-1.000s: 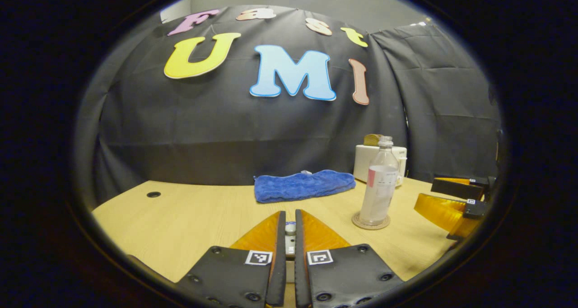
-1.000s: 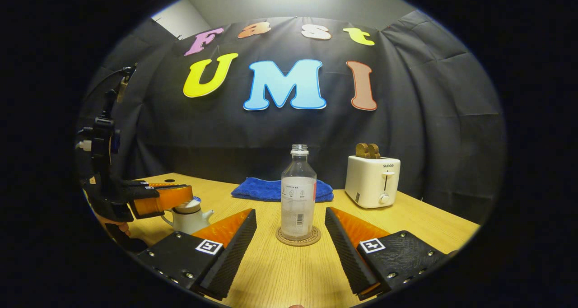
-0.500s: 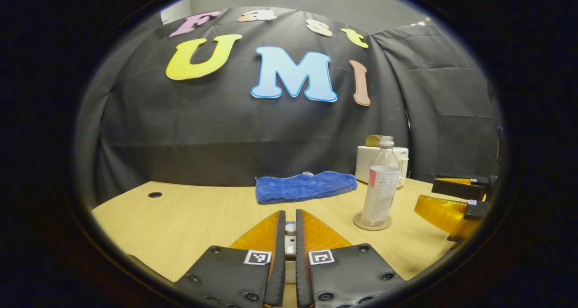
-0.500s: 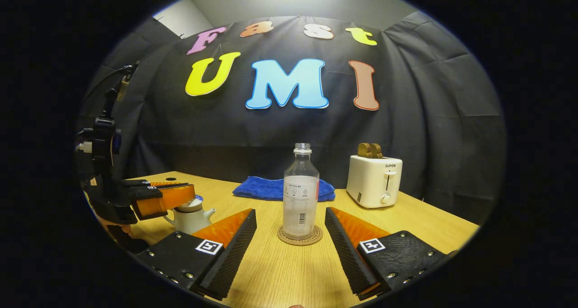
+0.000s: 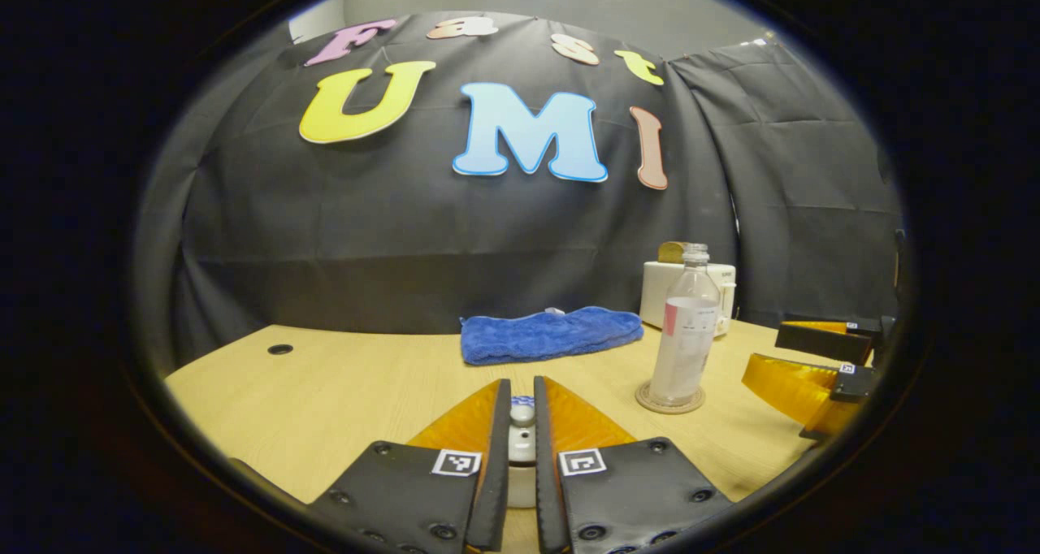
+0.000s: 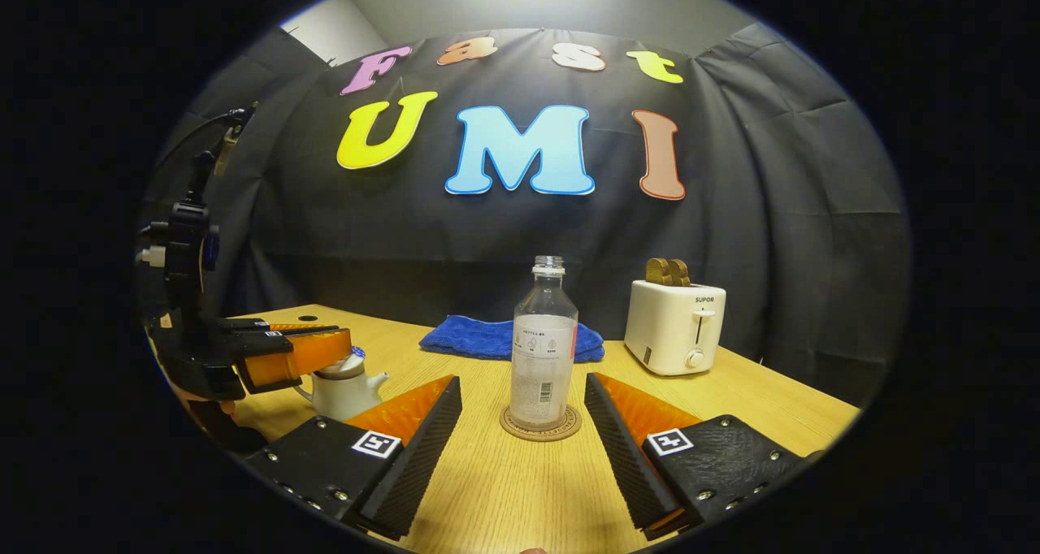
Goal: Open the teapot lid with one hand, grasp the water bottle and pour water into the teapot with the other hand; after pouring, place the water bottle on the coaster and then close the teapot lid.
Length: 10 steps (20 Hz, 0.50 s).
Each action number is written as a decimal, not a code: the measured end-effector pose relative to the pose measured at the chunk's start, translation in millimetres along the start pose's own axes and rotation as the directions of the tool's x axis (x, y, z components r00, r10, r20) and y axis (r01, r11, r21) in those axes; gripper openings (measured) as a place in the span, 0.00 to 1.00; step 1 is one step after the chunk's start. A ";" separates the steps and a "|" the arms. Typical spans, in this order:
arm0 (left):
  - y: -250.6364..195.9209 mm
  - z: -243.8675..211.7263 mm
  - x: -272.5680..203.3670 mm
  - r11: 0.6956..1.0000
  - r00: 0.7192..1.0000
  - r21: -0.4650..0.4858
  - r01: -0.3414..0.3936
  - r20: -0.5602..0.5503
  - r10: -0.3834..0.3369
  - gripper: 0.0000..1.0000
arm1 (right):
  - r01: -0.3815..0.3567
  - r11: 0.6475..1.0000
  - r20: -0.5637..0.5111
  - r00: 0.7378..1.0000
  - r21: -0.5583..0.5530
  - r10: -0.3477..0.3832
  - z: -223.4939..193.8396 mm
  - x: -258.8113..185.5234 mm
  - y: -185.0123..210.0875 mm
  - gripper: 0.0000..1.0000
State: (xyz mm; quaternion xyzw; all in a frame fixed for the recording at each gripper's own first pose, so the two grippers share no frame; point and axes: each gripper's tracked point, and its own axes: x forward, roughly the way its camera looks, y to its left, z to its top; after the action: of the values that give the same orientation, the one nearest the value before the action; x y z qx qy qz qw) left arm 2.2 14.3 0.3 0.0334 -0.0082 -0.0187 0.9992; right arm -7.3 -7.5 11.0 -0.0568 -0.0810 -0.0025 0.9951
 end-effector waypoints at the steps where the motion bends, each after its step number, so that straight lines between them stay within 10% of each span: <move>1: -1.2 0.0 1.3 1.000 1.000 -0.003 0.005 -0.001 -0.005 0.22 | 0.001 1.000 0.000 1.000 0.000 -0.001 -0.4 0.3 0.0 0.95; 10: -1.8 11.4 -14.0 0.999 1.000 -0.031 0.006 0.017 -0.005 0.53 | 0.002 1.000 0.011 1.000 -0.014 -0.002 1.9 -1.2 2.4 0.95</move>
State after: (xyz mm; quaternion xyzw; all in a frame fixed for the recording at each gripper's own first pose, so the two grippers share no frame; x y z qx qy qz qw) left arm -12.1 12.2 11.3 0.0176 -0.0163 -0.0218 0.9995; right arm -8.8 -5.0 12.5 -0.0638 -0.0864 -0.0037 0.9942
